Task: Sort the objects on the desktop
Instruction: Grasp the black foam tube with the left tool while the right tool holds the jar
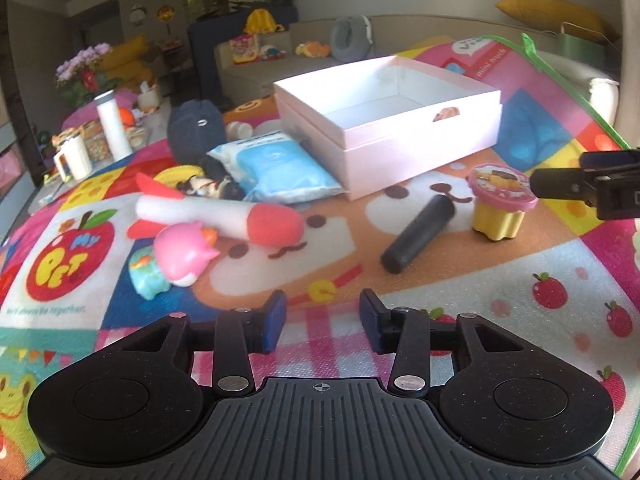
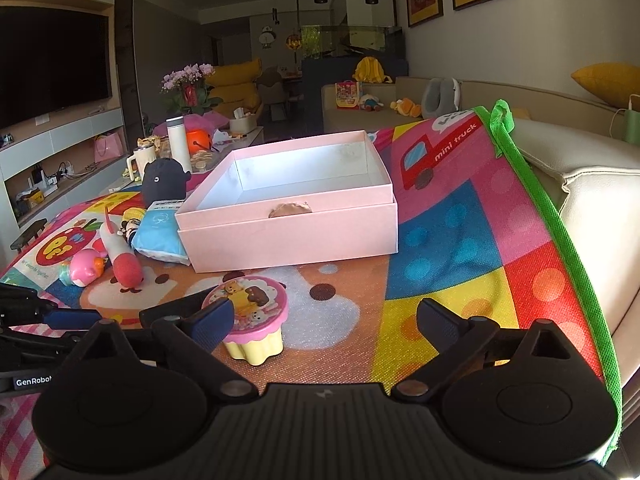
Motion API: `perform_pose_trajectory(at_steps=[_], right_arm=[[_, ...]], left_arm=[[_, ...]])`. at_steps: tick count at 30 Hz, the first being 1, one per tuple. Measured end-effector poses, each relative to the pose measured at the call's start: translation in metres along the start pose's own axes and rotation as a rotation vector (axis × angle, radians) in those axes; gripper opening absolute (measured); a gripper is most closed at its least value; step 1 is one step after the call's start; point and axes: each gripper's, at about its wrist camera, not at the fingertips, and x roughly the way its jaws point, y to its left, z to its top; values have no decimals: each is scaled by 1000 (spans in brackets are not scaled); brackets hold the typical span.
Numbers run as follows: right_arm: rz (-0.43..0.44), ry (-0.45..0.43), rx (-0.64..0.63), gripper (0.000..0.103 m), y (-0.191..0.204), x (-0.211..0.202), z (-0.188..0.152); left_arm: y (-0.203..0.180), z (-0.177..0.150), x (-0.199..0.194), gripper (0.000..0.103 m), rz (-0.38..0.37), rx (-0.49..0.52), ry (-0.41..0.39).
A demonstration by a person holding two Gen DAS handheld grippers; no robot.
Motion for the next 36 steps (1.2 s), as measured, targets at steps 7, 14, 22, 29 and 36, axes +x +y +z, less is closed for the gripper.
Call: perform_pose_trajectory(at_steps=[7, 14, 22, 29, 36], right_arm=[[-19, -3, -29, 103, 3, -1, -8], [-30, 6, 18, 103, -9, -2, -13], [-6, 12, 22, 103, -10, 2, -15], [90, 17, -5, 103, 10, 11, 3], [123, 116, -33, 56, 27, 47, 7]], left_arm=[[-14, 7, -1, 68, -123, 13, -8], [-46, 16, 16, 78, -74, 129, -28], [-19, 17, 19, 94, 181, 184, -55], [14, 23, 14, 95, 167, 33, -31], [6, 21, 15, 96, 46, -39, 31]])
